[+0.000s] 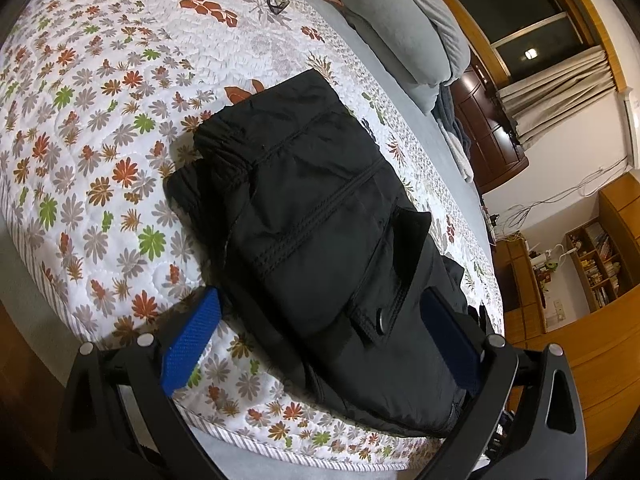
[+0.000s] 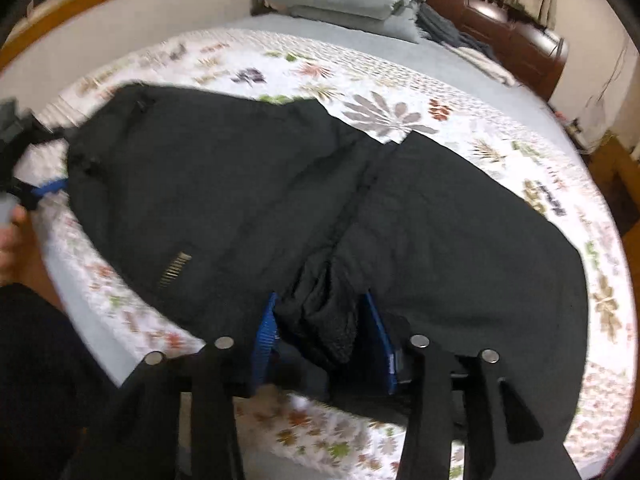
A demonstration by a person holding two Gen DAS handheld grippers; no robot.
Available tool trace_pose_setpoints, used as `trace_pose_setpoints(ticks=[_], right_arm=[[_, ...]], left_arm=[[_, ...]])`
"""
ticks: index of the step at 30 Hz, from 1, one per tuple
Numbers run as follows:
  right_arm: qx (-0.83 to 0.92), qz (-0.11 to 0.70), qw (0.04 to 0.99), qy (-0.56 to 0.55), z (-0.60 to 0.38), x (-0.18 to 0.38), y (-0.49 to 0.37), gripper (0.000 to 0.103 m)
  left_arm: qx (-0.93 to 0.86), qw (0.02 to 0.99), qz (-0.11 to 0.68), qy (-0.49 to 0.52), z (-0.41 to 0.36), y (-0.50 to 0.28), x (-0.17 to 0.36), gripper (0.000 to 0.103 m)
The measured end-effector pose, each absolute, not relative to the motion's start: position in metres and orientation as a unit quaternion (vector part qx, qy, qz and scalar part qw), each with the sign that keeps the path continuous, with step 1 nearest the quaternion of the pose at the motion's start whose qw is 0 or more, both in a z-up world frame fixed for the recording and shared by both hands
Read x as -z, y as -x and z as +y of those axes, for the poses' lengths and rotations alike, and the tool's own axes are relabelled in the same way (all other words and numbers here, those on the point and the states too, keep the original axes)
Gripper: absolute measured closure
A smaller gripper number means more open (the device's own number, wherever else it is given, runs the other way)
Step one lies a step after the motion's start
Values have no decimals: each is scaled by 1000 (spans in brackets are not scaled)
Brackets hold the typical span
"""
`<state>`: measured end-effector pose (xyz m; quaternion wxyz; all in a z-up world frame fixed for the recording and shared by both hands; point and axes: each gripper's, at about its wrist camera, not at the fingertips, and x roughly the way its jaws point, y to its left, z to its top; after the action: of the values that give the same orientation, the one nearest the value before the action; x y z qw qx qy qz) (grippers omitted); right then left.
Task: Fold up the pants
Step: 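Fold the held pants edge over with the right gripper toward the left gripper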
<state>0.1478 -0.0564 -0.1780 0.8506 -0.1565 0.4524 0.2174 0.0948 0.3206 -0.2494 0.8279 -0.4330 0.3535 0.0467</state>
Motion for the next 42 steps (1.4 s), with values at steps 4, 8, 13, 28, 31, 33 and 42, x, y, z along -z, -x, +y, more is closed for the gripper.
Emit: trace_pose_setpoints(ticks=[4, 8, 13, 28, 31, 33, 42], right_arm=[[-291, 461, 837, 49, -86, 149, -145, 48], [-271, 442, 855, 13, -116, 127, -158, 48], [-235, 449, 860, 62, -110, 139, -169, 52], [-322, 478, 807, 126, -63, 114, -187, 40], [-412, 503, 749, 129, -20, 82, -221, 24], [-456, 519, 711, 133, 13, 70, -243, 21], [-558, 583, 564, 173, 209, 90, -344, 15]], left_arm=[[-46, 827, 351, 437, 321, -94, 250, 5], [-45, 827, 352, 436, 319, -95, 251, 4], [-42, 828, 355, 433, 316, -96, 251, 4], [-53, 845, 381, 372, 316, -100, 214, 4], [-48, 843, 376, 381, 319, -97, 206, 4], [-60, 841, 376, 384, 322, -97, 207, 4], [-65, 808, 380, 446, 355, -106, 232, 4]])
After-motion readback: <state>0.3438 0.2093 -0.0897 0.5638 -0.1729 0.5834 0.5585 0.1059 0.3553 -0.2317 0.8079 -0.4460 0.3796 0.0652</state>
